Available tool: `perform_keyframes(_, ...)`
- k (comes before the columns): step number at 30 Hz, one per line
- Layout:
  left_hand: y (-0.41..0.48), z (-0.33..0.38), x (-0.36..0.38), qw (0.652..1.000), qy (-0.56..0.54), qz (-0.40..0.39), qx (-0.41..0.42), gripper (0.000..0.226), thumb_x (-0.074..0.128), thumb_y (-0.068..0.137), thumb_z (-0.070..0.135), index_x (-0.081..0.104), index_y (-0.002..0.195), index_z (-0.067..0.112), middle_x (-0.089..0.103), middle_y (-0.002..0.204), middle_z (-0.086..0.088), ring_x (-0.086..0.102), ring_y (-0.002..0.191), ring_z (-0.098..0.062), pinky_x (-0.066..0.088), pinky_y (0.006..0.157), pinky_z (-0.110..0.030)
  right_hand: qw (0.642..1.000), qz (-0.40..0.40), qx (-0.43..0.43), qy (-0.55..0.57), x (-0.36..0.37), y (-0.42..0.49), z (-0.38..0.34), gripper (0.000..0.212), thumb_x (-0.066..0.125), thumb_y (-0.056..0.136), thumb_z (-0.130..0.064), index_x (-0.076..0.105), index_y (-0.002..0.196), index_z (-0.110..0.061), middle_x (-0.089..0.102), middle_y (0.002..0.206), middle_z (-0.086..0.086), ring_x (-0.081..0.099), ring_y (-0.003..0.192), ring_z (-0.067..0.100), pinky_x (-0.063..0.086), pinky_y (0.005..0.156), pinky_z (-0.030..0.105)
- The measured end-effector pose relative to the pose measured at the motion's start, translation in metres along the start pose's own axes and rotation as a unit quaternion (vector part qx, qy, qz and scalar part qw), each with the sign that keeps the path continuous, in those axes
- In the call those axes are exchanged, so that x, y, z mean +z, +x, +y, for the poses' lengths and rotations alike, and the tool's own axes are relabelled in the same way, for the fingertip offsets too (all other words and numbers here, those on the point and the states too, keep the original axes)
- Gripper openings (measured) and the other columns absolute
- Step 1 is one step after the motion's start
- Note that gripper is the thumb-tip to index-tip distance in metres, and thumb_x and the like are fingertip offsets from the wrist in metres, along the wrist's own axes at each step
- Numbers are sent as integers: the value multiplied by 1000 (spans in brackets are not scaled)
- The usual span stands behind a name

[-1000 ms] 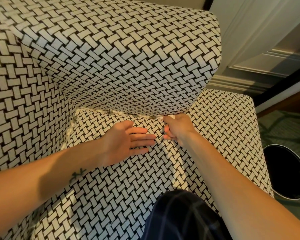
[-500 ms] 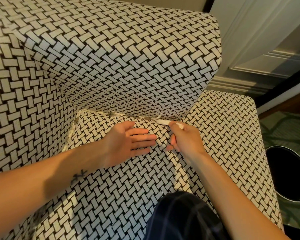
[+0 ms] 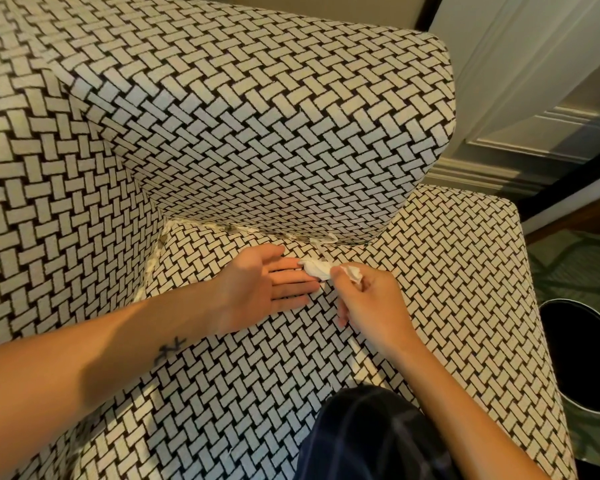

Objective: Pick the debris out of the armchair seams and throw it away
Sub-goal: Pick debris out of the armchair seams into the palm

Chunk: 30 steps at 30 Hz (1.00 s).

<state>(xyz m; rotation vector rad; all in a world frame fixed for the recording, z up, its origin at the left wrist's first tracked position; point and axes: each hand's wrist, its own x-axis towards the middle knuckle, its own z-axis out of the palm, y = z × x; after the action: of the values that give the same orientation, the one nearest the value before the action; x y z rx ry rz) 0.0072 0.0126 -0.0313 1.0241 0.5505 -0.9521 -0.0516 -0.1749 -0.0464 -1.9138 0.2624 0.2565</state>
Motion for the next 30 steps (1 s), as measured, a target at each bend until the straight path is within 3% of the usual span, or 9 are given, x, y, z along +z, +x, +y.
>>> perform_keyframes(5, -2, 1, 0, 1000, 17, -23, 4, 45, 56, 96, 23, 57, 136, 0, 70, 127, -24, 67, 120, -37, 54, 102, -48, 989, -45, -69, -121, 8, 10, 2, 25, 54, 102, -37, 71, 118, -28, 66, 71, -9, 51, 54, 2, 41, 51, 23)
perform_keyframes(9, -1, 1, 0, 998, 31, -44, 16, 31, 52, 102, 12, 63, 128, 0, 70, 129, -21, 67, 121, -35, 56, 101, -46, 974, -34, -126, -183, 16, 23, 1, 37, 58, 101, -34, 59, 138, -36, 66, 125, -14, 61, 104, -4, 52, 90, 23)
perform_keyframes(13, 2, 1, -1, 1000, 14, 8, 26, 30, 44, 104, -2, 63, 128, -3, 75, 117, -21, 74, 107, -28, 64, 85, -35, 991, -5, -82, -105, 15, 22, -6, 42, 62, 98, -33, 54, 139, -33, 61, 94, -14, 56, 74, -5, 46, 62, 12)
perform_keyframes(16, 3, 2, 0, 999, 16, 34, 38, 25, 49, 103, 0, 61, 124, -4, 76, 111, -24, 75, 104, -28, 63, 86, -35, 996, 50, -72, -33, 14, 23, -4, 34, 57, 102, -30, 58, 135, -22, 67, 94, -1, 59, 74, 9, 50, 60, 18)
perform_keyframes(19, 3, 2, 1, 997, 19, 55, 41, 19, 54, 102, 2, 59, 120, -3, 76, 109, -25, 76, 104, -29, 62, 89, -38, 995, 82, -30, -44, 12, 31, 0, 35, 55, 103, -28, 58, 136, -17, 66, 86, -1, 49, 55, 5, 44, 51, 20)
perform_keyframes(21, 3, 2, 2, 997, 28, 59, 42, 18, 56, 102, 4, 61, 118, -3, 76, 108, -24, 75, 105, -29, 60, 94, -38, 993, 63, -21, -93, 9, 37, -3, 41, 55, 103, -30, 56, 141, -14, 66, 84, -6, 52, 54, 7, 44, 51, 22)
perform_keyframes(24, 3, 1, 1, 996, 45, 66, 48, 21, 62, 99, 10, 66, 116, -2, 78, 106, -21, 76, 104, -26, 59, 93, -35, 985, 43, 1, -168, 7, 47, -12, 48, 55, 102, -36, 55, 143, -10, 68, 81, 0, 69, 75, 21, 51, 67, 29)
perform_keyframes(27, 2, 1, 2, 994, 53, 81, 55, 26, 71, 94, 15, 69, 114, -2, 79, 102, -17, 78, 93, -22, 64, 79, -28, 963, 57, 12, -265, 15, 61, -14, 47, 58, 97, -52, 71, 109, -8, 62, 62, 0, 62, 59, 21, 54, 60, 33)
perform_keyframes(30, 2, 2, 1, 993, 55, 92, 51, 26, 72, 92, 12, 68, 112, -4, 79, 96, -18, 78, 88, -21, 64, 72, -24, 938, 81, 39, -335, 26, 72, -15, 56, 61, 90, -63, 53, 64, -14, 51, 56, -2, 49, 52, 19, 35, 48, 30)
